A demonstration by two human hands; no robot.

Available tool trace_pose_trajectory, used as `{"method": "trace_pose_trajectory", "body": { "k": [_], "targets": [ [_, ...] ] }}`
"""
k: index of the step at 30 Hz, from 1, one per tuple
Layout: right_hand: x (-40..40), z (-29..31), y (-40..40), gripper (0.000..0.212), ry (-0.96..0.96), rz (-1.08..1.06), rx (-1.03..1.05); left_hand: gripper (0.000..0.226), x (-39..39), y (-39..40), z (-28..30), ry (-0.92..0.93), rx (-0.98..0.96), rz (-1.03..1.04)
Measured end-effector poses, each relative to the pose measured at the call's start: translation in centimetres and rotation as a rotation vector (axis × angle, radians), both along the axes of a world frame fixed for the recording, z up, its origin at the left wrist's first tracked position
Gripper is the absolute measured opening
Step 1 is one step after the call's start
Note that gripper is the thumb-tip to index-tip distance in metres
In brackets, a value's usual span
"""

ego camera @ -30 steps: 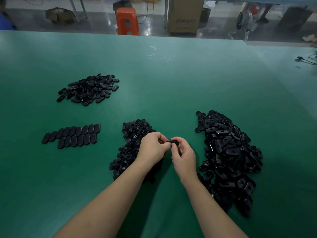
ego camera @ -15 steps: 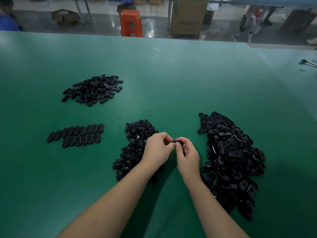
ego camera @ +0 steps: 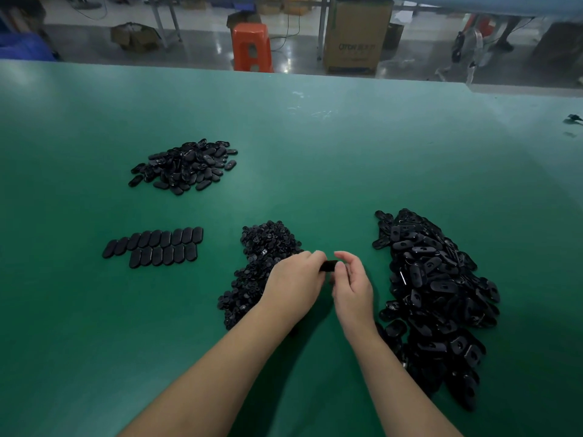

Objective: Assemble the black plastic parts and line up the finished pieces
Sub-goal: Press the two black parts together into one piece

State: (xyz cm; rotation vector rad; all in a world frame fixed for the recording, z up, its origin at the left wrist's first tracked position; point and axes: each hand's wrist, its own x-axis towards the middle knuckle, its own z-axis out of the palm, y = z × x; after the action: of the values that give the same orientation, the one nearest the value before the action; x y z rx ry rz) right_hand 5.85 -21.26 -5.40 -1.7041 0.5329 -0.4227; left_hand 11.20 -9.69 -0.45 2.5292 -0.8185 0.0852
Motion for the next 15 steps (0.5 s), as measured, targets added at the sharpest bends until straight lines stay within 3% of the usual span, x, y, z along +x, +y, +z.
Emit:
{"method": "trace_pose_trajectory", "body": {
  "k": [3,8,12,15],
  "targets": [
    [-0.1,0.1,-0.1,0.020,0.005,0.010,-0.005,0.019,0.4,3.0,0.4,-0.058,-0.090,0.117],
    [-0.3,0.3,0.0,0.018,0.036,0.021,-0.044,0.019,2.7,14.2,-0.5,-0.096,-0.148,0.600],
    [-0.3,0.4,0.2,0.017,0.036,0.023,-0.058,0.030,3.8,24.3,-2.4,-0.054,-0.069,0.993],
    [-0.2,0.5,0.3,0.016,0.048,0.023,-0.067,0.032,4.3,28.1,-3.2,0.026,0.047,1.103]
  ]
}}
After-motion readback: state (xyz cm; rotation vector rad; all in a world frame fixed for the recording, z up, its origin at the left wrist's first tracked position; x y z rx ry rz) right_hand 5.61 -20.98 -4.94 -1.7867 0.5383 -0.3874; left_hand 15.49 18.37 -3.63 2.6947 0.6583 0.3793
